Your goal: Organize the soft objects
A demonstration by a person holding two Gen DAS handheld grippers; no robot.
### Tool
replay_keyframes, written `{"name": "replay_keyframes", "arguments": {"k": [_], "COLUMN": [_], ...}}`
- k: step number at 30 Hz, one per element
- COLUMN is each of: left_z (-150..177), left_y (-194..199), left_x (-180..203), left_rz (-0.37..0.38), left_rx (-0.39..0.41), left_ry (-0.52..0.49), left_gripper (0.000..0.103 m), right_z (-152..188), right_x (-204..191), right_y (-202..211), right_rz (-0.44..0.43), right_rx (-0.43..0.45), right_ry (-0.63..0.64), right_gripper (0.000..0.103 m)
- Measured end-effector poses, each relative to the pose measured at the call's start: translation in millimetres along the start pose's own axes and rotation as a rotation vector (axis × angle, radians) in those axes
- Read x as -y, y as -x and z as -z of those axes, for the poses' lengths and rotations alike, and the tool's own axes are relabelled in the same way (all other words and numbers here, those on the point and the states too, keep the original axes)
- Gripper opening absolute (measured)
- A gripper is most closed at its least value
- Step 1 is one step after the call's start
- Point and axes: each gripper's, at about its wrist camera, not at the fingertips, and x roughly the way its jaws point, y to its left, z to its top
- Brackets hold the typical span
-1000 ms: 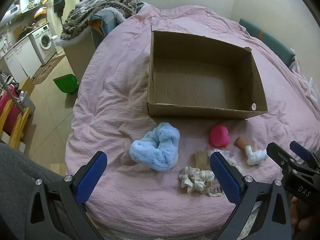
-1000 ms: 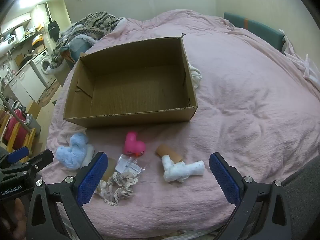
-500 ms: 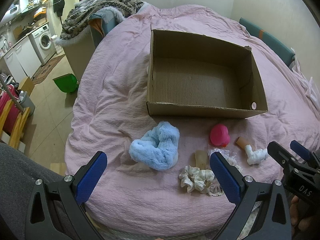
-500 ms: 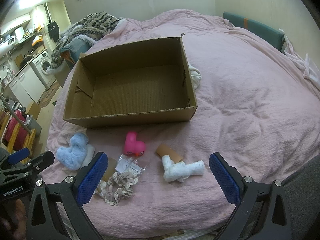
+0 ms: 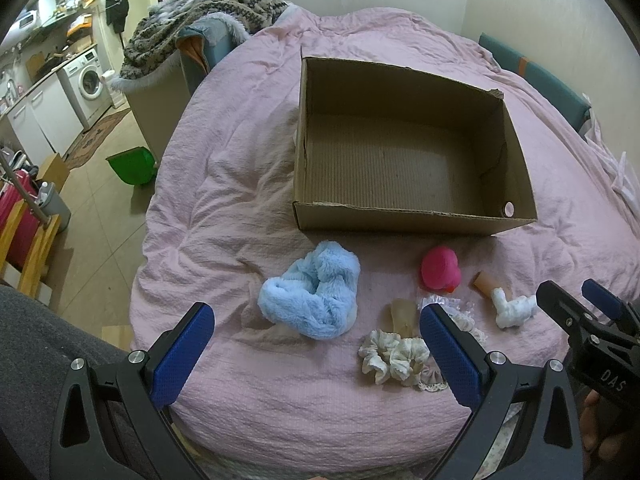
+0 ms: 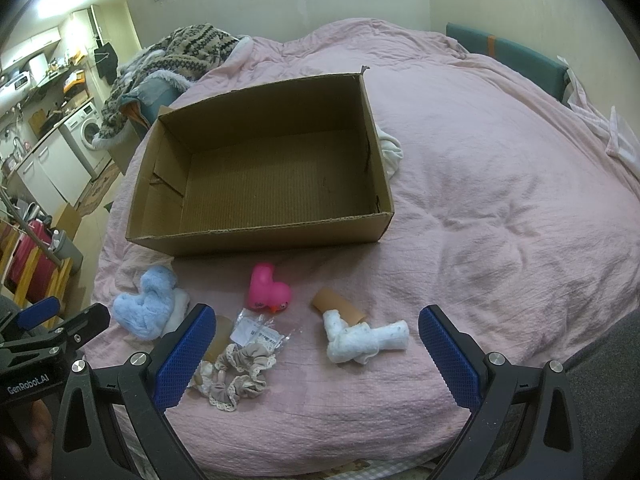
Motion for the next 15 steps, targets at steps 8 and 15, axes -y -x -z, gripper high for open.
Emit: {"name": "replay_keyframes", "arguments": {"k": [8,15], "left_z": [0.7,1.0], "left_y": [0.4,0.0], "left_x": [-1.3,-1.6], "left_rz": [-0.003,-0.002], "left_rx": [0.001,-0.001], "left_ry": [0.002,0.0], "left_gripper": [0.102,0.102], "right_z": [-0.4,-0.2], "right_x": [0.2,0.1], "right_y": [-0.4,-0.3], "right_rz": [-0.001,-0.002], "right_rx": [-0.001,0.0], "right_ry": [-0.001,-0.002], "right_gripper": [0.103,0.103]}}
